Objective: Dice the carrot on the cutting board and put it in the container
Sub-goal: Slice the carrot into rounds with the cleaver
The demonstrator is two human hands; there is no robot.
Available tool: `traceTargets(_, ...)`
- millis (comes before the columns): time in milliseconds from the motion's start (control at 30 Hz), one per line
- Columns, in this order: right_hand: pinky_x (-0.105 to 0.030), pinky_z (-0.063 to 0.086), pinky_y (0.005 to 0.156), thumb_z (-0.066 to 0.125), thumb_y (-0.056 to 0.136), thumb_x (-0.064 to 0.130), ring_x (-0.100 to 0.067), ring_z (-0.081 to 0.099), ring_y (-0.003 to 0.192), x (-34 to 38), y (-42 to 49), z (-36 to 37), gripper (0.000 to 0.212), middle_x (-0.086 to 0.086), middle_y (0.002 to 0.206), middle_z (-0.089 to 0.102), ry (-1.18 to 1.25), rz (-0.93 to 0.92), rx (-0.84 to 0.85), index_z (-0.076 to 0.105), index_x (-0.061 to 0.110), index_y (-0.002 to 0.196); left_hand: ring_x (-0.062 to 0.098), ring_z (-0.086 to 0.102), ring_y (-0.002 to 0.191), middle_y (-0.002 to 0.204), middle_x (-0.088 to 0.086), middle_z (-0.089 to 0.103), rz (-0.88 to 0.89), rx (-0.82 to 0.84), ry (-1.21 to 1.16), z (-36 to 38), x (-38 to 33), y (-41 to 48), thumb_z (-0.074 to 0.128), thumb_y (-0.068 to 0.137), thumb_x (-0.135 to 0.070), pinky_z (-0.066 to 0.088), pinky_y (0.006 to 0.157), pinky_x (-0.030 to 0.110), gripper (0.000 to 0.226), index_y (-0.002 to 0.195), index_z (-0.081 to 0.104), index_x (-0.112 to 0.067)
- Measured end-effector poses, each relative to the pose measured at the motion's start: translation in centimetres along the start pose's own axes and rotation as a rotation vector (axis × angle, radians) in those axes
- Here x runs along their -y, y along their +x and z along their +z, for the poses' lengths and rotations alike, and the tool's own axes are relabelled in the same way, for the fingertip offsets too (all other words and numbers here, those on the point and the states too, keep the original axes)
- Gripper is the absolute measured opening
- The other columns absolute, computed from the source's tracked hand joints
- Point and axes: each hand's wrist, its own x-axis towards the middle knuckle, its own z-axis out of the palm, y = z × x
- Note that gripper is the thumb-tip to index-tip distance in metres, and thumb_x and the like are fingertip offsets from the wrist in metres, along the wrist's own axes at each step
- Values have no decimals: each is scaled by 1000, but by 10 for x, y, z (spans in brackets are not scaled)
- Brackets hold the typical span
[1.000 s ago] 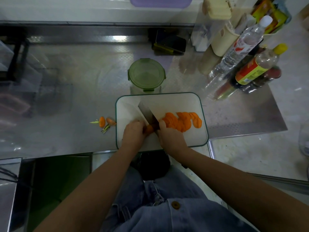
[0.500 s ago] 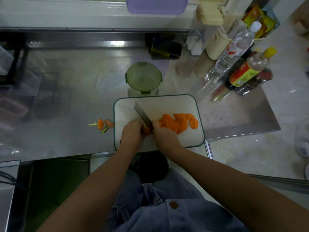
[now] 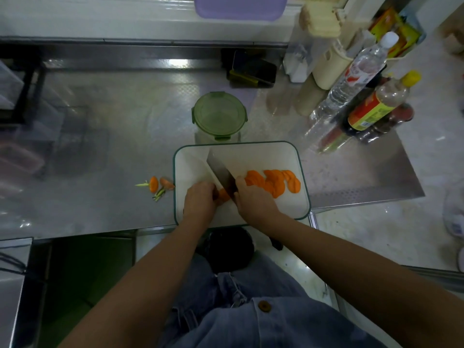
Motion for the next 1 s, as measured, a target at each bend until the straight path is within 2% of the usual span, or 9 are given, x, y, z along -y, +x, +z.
traceTargets(133, -27, 28, 43, 42, 98, 16, -20, 50, 60, 0, -1, 1, 19, -11, 87, 62, -3, 20, 41, 43, 9, 115, 29, 59, 75, 79, 10, 62, -18, -6, -1, 1, 0, 1, 67, 81, -20, 40, 66, 32, 15, 70, 58, -17)
traceTargets(300, -31, 39, 47, 43, 98, 15, -21, 54, 62, 3, -3, 18, 16, -10, 84, 62, 39, 31, -2, 45, 10, 113, 28, 58, 70, 72, 10, 61, -30, 9, -30, 0, 0, 1, 72, 78, -27, 45, 65, 34, 18, 70, 66, -12)
traceTargets(433, -30, 35, 44, 39, 100, 24, -28, 61, 66, -3, 4, 20, 23, -11, 83, 64, 45, 58, -38, 44, 9, 116, 24, 53, 67, 65, 5, 52, -12, 22, -57, -1, 2, -1, 70, 81, -28, 34, 61, 29, 27, 61, 55, -17)
traceTargets(500, -35, 42, 48, 39, 100, 27, -30, 62, 68, -4, 7, 18, 26, -12, 84, 65, 58, 56, -56, 44, 8, 118, 26, 58, 70, 68, 7, 59, -8, 22, -77, -3, 2, -2, 71, 81, -26, 32, 62, 27, 24, 63, 61, -13)
traceTargets(567, -38, 45, 52, 39, 100, 26, -32, 63, 72, -4, 9, 14, 30, -13, 86, 65, 79, 61, -73, 42, 7, 124, 28, 60, 76, 77, 11, 67, -3, 17, -93, -4, 2, -3, 72, 81, -26, 34, 64, 26, 19, 75, 71, -8)
traceTargets(700, -33, 39, 52, 38, 100, 24, -32, 62, 75, -3, 6, 4, 32, -15, 91, 65, 70, 3, -71, 43, 5, 125, 27, 62, 85, 89, 11, 70, -18, 3, -109, -4, 2, -3, 73, 80, -25, 43, 73, 28, 18, 87, 73, -9)
traceTargets(833, -26, 23, 42, 38, 100, 22, -29, 62, 74, 2, 1, -2, 25, -12, 90, 64, 12, -16, -7, 43, 7, 120, 26, 62, 81, 86, 10, 70, -27, 3, -116, -5, 1, -3, 73, 79, -24, 41, 69, 27, 14, 83, 72, -10)
traceTargets(1000, -27, 20, 40, 40, 97, 13, -25, 57, 64, 9, 1, 1, 21, -11, 87, 63, -45, 1, 35, 42, 9, 117, 27, 60, 76, 81, 12, 68, -27, 8, -107, -7, -1, -3, 73, 79, -27, 43, 68, 31, 19, 80, 70, -9)
